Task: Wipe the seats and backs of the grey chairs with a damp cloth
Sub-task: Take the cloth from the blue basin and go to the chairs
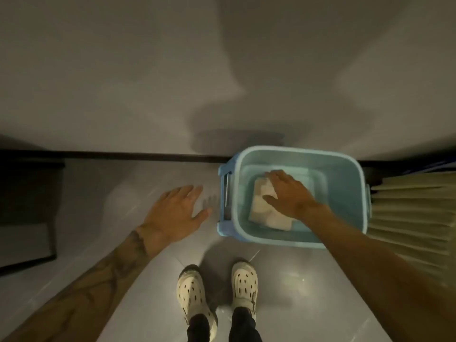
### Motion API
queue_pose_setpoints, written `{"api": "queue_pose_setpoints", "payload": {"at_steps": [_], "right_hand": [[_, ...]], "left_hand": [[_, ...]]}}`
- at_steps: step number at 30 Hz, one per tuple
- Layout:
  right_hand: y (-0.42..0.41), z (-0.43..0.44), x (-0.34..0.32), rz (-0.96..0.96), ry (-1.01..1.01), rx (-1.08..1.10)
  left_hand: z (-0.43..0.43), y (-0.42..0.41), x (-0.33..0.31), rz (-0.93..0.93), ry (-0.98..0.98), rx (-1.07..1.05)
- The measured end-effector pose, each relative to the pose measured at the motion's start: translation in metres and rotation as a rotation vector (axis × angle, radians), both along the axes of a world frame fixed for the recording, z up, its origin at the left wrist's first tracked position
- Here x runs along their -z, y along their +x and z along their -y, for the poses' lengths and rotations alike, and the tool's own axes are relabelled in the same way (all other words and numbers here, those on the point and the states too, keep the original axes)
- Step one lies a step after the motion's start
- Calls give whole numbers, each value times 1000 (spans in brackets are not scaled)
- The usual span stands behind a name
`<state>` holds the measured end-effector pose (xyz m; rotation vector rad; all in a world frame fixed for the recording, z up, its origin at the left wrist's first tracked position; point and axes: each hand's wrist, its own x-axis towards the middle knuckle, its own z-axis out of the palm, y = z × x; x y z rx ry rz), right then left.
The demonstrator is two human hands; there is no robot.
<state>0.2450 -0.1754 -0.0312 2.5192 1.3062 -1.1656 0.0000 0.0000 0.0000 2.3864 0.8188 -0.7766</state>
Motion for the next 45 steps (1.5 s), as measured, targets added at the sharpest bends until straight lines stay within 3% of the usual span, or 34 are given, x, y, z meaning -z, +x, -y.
{"api": "queue_pose_setpoints", "payload": {"at_steps": [7, 14, 19, 26, 35, 45], "right_hand": [[-4, 0, 23, 177, -33, -18], [-9, 6, 6, 122, -100, 11], [-11, 11, -55, 91, -41, 60], [-54, -3, -207, -70, 278, 240], [-196, -73, -374, -253, 499, 275], [-437, -169, -440, -431, 582, 247]], "left_hand": [[0, -5, 23, -1, -24, 15], [5, -8, 2, 35, -14, -12], [10, -13, -61, 61, 16, -54], [21, -59, -216, 124, 83, -192], [1, -222, -366, 195, 251, -379], [-40, -479, -429, 201, 407, -476]]}}
